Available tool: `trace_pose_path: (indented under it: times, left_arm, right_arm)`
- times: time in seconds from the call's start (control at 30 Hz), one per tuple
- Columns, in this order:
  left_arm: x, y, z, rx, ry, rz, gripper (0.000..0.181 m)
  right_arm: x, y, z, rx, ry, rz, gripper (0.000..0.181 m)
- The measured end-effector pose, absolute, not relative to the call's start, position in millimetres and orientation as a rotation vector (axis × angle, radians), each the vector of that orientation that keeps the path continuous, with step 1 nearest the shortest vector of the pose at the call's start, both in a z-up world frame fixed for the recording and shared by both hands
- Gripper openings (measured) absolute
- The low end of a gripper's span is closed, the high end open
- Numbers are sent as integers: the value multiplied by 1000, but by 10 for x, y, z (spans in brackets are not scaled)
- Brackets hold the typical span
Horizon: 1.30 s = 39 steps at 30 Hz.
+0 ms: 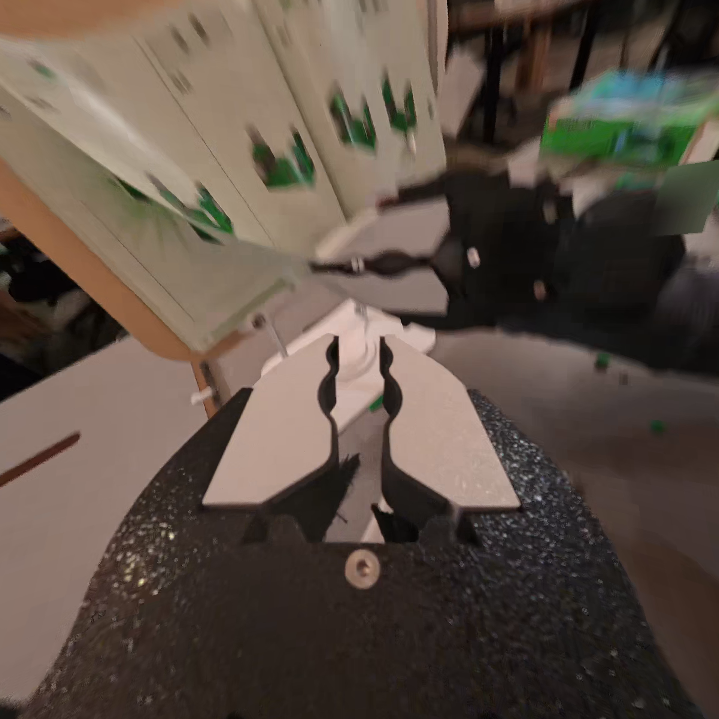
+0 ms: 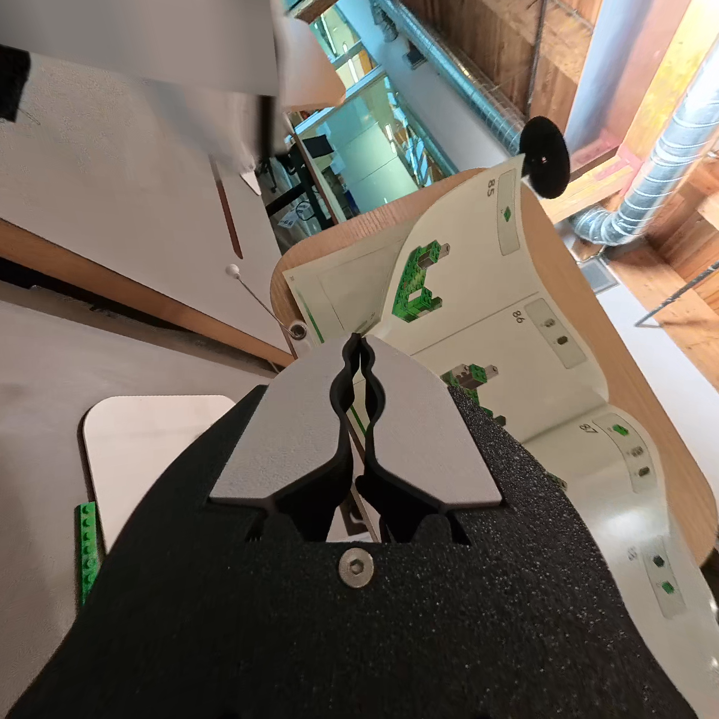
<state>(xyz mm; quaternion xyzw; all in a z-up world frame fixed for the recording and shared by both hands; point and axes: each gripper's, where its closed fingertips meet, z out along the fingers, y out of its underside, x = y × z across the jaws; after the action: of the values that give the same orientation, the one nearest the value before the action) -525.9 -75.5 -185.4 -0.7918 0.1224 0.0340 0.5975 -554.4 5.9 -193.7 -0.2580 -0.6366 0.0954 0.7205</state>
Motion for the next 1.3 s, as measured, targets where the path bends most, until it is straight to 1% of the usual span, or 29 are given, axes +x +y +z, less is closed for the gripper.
trace_pose_path:
  times: [0.03, 0.17, 0.23, 0.33, 0.4, 0.43, 0.53, 0.67, 0.7, 0.77, 0.8, 0.87, 0.9, 1.1, 1.2, 1.3]
  left_arm:
    - [-5283, -684, -1726, -1751, 236, 45, 18]
    - [-5410, -430, -1521, -1567, -25, -155, 16]
    - [-5377, -354, -1426, -1446, -82, -310, 19]
    - [-5395, -272, -1453, -1402, -140, -423, 33]
    - [-5457, -205, -1559, -1444, -181, -410, 48]
    - [-5453, -187, -1575, -1445, -176, -417, 52]
    - [-5355, -189, -1447, -1334, -131, -539, 67]
    - [-5292, -200, -1383, -1255, -115, -687, 76]
    - [-5277, -210, -1378, -1254, -104, -702, 75]
    - [-5254, -246, -1343, -1241, -76, -714, 67]
    - [-5262, -272, -1316, -1226, -73, -708, 61]
    - [-5277, -324, -1283, -1207, -57, -685, 45]
    - [-5289, -333, -1290, -1218, -55, -667, 40]
    - [-5256, -321, -1418, -1333, 1, -595, 35]
    - [-5246, -276, -1480, -1377, 5, -555, 26]
    - [-5339, -216, -1542, -1422, -66, -471, 28]
  right_arm:
    - [-5512, 55, -1930, -561, -1391, 211, 0]
    - [-5409, 50, -1912, -554, -1337, 221, 0]
    - [-5374, 49, -1908, -557, -1323, 227, 0]
    - [-5330, 53, -1895, -566, -1306, 240, 0]
    - [-5304, 52, -1881, -568, -1295, 250, 0]
    - [-5293, 45, -1875, -566, -1291, 256, 0]
    - [-5280, -40, -1872, -534, -1308, 287, 0]
    - [-5283, -156, -1913, -509, -1360, 332, 0]
    - [-5278, -177, -1915, -510, -1367, 356, 0]
    - [-5263, -196, -1899, -517, -1367, 395, 0]
    - [-5254, -197, -1885, -524, -1364, 413, 0]
    - [-5233, -196, -1849, -539, -1351, 448, 0]
    - [-5222, -199, -1831, -544, -1345, 466, 0]
    - [-5187, -191, -1783, -576, -1323, 536, 0]
    - [-5167, -170, -1779, -599, -1298, 559, 0]
    - [-5129, -106, -1756, -646, -1252, 587, 0]
